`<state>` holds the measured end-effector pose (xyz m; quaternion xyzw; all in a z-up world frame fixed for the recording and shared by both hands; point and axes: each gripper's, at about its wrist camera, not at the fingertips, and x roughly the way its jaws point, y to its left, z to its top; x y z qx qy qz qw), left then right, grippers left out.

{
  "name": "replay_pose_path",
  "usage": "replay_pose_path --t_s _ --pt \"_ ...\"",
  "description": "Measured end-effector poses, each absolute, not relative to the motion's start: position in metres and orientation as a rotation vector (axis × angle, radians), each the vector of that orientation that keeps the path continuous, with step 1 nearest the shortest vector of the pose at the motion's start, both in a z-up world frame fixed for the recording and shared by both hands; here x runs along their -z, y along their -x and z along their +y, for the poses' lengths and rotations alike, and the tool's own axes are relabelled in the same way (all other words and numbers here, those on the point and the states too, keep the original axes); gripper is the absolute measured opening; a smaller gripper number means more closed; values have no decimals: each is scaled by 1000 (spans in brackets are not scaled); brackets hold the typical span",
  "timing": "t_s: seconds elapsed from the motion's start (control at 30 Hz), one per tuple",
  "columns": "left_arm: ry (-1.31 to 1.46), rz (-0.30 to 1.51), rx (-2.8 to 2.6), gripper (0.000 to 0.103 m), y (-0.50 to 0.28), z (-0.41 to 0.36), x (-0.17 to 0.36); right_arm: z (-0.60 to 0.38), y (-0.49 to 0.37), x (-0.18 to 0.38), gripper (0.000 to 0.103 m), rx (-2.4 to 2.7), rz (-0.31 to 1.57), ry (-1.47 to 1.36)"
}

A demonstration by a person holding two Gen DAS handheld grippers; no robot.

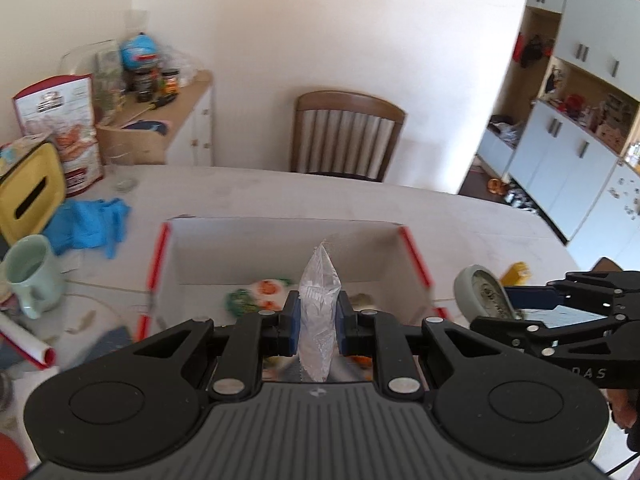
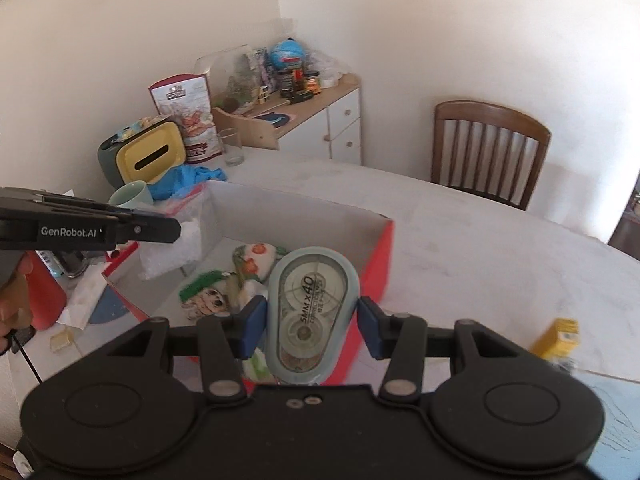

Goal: Organize objects
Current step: 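Carry the plastic bag and tape dispenser over the red box and lower them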

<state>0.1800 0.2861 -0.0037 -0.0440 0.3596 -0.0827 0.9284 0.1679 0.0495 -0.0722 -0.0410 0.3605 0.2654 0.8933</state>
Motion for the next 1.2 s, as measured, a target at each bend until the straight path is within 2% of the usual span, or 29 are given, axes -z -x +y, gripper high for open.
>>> replay_pose_path --t_s 0.37,0.9,1.2 --pt "66 833 119 17 -204 324 38 102 -202 98 48 -547 804 116" --pt "-24 966 146 17 -241 311 83 136 -226 145 48 -514 878 199" --pt "-55 1026 144 17 -251 304 102 141 -223 150 49 -512 887 236"
